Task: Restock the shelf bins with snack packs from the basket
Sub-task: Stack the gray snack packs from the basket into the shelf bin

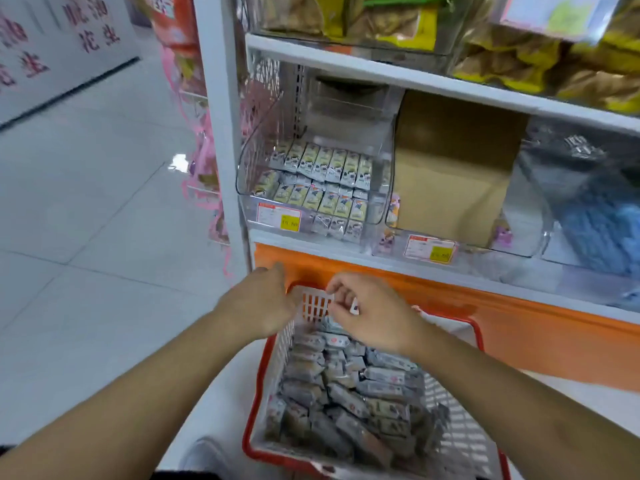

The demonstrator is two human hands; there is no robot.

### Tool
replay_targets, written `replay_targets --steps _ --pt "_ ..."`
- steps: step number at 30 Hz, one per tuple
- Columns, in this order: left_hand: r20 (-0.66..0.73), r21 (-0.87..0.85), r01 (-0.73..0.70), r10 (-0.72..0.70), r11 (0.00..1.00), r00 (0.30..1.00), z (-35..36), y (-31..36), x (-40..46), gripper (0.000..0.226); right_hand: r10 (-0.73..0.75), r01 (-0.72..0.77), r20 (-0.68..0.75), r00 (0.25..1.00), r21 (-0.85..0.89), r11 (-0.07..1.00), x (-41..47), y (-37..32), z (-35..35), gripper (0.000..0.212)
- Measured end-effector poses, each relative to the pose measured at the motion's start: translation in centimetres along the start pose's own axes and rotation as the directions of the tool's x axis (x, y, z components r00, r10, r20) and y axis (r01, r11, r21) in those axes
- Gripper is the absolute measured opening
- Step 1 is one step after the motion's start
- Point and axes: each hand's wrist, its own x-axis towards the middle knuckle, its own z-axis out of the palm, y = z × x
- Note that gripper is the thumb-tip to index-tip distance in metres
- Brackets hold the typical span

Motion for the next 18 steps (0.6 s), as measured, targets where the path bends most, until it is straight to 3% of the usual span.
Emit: replay_targets --steps 3,5,9,18 --pt "0.125 -0.087 0.131 -0.120 0.988 0.985 6.2 -0.7 0.1 0.071 0.195 -0.195 0.223 0.955 -0.023 0.981 -2.0 5.4 5.5 0.013" --pt "0.228 -0.148 0.242 -0.205 0.959 0.952 9.9 -2.0 0.0 0.083 0.290 -0.280 0.310 0.905 -0.078 0.957 -3.0 8.7 9.0 0.025" --pt "0.273 -0.256 0.303 -0.232 0.918 0.934 14.1 -3.7 -0.3 0.097 0.428 -0.446 0.352 0.832 -0.033 0.895 -4.8 13.0 13.8 0.035" --pt "0.240 -0.140 0.323 -0.285 0.936 0.928 15.3 -3.6 0.5 0.100 0.572 -0.587 0.248 0.782 -0.014 0.809 -4.6 14.9 17.1 0.023"
